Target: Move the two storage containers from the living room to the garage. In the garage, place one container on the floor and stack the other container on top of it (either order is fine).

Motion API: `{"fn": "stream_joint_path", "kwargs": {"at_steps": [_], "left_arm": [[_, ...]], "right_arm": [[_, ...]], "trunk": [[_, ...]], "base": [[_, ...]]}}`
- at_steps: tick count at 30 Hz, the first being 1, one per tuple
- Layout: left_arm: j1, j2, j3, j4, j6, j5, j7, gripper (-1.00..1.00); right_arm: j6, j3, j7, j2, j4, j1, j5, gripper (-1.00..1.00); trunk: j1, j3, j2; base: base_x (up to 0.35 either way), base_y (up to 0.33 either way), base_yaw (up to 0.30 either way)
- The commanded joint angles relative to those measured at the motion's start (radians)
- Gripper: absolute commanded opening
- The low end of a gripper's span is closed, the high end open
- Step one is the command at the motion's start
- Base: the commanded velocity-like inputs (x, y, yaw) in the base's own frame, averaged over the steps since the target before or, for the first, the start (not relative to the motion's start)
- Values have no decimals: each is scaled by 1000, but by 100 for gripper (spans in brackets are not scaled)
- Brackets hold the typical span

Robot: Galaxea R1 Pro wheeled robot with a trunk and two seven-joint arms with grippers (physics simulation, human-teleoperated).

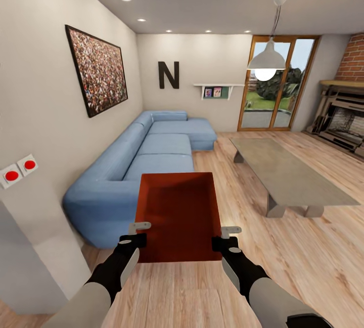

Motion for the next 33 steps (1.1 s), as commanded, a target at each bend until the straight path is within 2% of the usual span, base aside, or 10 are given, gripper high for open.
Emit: {"fn": "stream_joint_path", "kwargs": {"at_steps": [1,12,33], "left_arm": [[0,18,1,0,9,-1,14,-100],[0,17,2,7,-31,-1,14,-100],[0,17,1,8,-34,-1,14,-100]], "right_arm": [[2,-34,-39,-1,-47,-1,16,-100],[3,-34,-39,-1,-47,-1,16,-100],[4,-34,-39,-1,-47,-1,16,-100]], "trunk": [[0,0,-2],[0,17,-2],[0,51,-2]], "base": [[0,0,0],[0,0,0],[0,0,0]]}}
